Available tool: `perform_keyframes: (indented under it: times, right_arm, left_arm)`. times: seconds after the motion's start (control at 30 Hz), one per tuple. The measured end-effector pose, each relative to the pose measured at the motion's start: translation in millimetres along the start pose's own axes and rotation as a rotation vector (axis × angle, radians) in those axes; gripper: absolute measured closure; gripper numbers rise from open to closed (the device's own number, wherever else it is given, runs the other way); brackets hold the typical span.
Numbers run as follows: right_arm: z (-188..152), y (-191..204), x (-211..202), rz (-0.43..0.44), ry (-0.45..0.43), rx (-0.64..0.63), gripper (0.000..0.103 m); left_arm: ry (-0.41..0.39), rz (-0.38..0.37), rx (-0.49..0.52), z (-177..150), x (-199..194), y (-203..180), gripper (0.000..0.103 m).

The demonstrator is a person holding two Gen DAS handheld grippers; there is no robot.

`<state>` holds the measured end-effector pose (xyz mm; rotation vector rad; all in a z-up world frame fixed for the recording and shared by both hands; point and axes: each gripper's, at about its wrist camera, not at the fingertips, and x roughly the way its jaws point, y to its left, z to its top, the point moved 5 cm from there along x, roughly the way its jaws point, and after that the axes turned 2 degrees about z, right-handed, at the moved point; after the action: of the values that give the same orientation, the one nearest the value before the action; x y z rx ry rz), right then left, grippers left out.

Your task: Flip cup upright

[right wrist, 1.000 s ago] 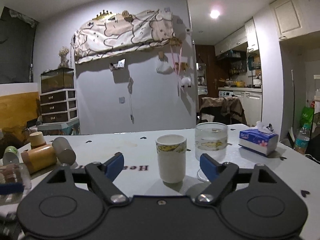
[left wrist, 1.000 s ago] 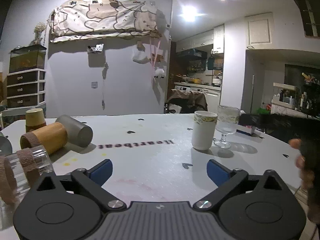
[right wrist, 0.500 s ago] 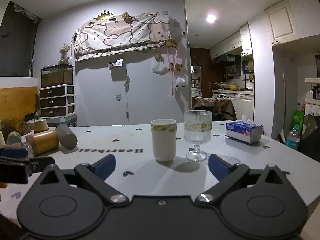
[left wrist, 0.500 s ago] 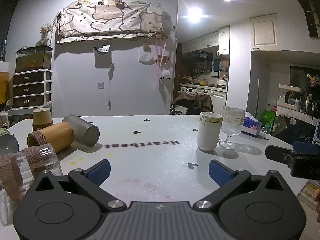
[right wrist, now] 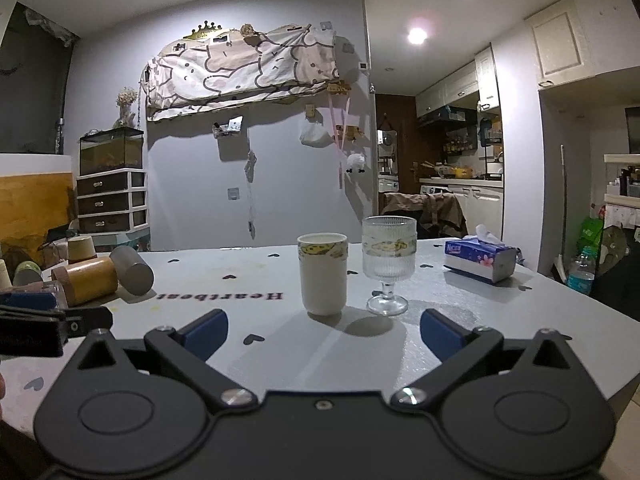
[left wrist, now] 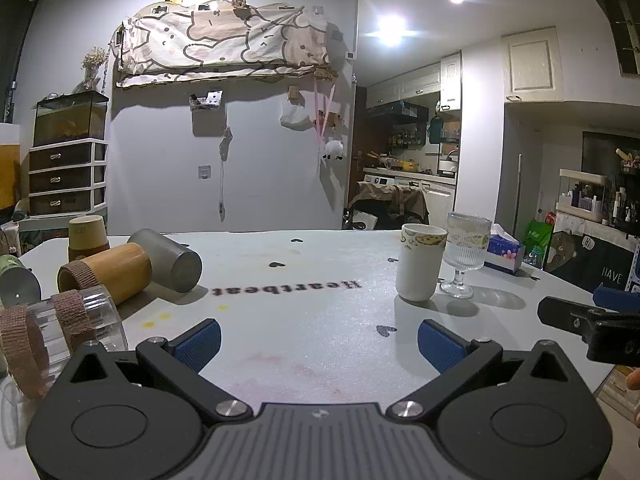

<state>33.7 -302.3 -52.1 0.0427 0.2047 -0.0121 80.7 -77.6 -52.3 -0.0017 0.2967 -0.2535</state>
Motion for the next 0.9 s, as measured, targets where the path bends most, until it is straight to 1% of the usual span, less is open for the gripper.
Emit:
perform_keyframes:
  times: [0.9]
  right_arm:
    - [-3.0, -1.4, 2.8, -0.004, 0.013, -0.004, 0.000]
  left_arm:
    - [0.000, 0.001, -0.001, 0.3, -1.0, 0.2, 0.000]
